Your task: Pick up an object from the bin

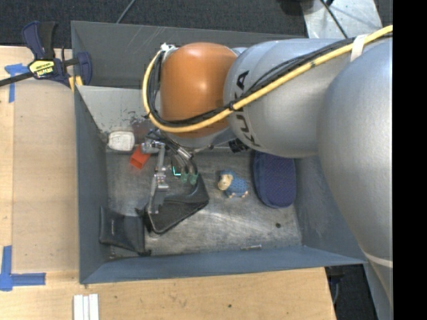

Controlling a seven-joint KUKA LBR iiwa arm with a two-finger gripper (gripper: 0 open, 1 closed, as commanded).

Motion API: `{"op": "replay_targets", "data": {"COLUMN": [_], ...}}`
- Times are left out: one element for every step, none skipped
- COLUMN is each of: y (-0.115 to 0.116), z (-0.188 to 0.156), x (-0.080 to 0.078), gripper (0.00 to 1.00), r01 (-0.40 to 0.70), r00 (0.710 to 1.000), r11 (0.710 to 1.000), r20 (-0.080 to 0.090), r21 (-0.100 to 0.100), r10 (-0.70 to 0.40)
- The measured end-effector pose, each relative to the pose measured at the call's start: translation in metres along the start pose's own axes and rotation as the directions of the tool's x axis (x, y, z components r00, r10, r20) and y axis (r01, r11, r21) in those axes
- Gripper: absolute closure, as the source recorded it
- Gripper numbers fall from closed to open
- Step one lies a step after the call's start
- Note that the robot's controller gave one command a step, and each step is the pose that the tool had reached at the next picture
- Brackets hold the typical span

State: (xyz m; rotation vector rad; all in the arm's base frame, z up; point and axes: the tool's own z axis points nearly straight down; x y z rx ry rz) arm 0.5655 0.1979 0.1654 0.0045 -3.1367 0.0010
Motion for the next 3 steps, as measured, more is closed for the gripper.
{"op": "replay_targets", "data": {"y": [-0.058, -0.054, -0.039], "z": [0.062, 0.058, -0.036], "x": [0.065, 0.061, 0.060], "gripper": [0.00, 1.00, 1.00], "r01": [0.036, 0.037, 0.030], "r00": [0.999, 0.999, 1.000], "r11": [0.999, 0.999, 1.000], "r20": [-0.001, 0.010, 0.009], "r21": [0.002, -0.002, -0.002], "r10": [-0.036, -0.037, -0.030]}}
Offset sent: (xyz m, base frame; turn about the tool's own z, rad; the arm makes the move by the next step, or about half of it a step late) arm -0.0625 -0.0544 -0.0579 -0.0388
